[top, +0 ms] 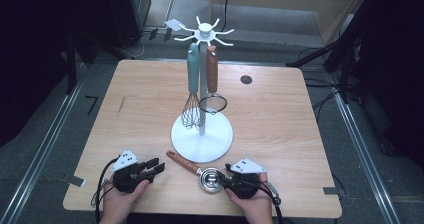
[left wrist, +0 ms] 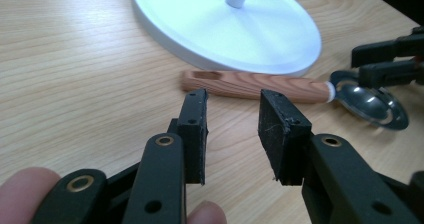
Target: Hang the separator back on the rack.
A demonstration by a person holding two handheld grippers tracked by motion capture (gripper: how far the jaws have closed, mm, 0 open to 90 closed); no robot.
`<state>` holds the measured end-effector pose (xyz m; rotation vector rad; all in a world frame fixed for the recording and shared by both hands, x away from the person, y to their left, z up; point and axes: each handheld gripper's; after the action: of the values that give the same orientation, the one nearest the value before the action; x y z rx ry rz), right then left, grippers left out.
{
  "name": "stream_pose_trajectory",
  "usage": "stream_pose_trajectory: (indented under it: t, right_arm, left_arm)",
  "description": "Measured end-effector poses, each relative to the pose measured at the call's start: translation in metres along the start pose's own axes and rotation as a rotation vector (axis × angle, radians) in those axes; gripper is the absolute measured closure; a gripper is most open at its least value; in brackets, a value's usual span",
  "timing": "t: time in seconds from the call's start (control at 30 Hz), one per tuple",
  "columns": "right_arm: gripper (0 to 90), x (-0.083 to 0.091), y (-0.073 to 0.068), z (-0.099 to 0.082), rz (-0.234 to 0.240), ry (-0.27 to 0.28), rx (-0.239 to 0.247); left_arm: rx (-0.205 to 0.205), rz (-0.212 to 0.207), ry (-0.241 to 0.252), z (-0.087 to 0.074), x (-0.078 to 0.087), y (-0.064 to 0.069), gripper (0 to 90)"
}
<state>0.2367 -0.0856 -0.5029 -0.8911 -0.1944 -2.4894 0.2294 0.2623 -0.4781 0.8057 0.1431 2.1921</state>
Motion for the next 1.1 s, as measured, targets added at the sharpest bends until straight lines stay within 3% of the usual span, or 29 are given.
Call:
stream_pose_trajectory:
  t: [0.23, 0.33, 0.47, 0.57, 0.73, 0.77, 0.9, 1.03, 1.1]
  right_arm:
    - [64.6, 0.005, 0.014, 0.003, -0.092, 0.039, -0.041]
    - [68.6, 0.009, 0.015, 0.008, -0.064, 0.083, -0.055]
    - [72.1, 0.010, 0.005, 0.017, 0.014, 0.104, -0.038]
    - [80.9, 0.005, -0.005, 0.022, 0.068, 0.089, -0.029]
    - [90.0, -0.005, -0.013, 0.028, 0.066, 0.053, -0.033]
    - [90.0, -0.005, -0.013, 0.028, 0.063, 0.047, -0.036]
    - [90.0, 0.002, -0.007, 0.023, 0.044, 0.028, -0.060]
    - [90.0, 0.010, 0.006, 0.013, 0.029, 0.007, -0.102]
    - [83.3, 0.012, 0.010, 0.009, -0.009, -0.001, -0.109]
  left_arm:
    - [-0.004, 0.028, -0.011, -0.001, -0.005, -0.005, 64.1]
    - [0.003, 0.042, -0.024, 0.000, -0.009, -0.008, 67.4]
    - [0.010, 0.075, -0.042, 0.003, -0.014, -0.010, 73.3]
    - [0.029, 0.094, -0.044, 0.007, -0.018, -0.013, 77.4]
    - [0.020, 0.136, -0.079, 0.012, -0.030, -0.012, 86.5]
    - [0.023, 0.132, -0.092, 0.013, -0.031, -0.012, 90.0]
    - [-0.005, 0.170, -0.110, 0.015, -0.037, -0.011, 90.0]
    - [0.011, 0.168, -0.111, 0.018, -0.044, -0.013, 90.0]
    - [0.011, 0.170, -0.113, 0.019, -0.047, -0.012, 90.0]
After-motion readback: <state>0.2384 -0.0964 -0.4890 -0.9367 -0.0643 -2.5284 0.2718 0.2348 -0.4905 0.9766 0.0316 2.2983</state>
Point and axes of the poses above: each handheld gripper's, and its own axes: x roughly backward along the jaws, z roughly out of its top, y roughly to its right, and after that the axes turned 10 degrees about -z, right-handed
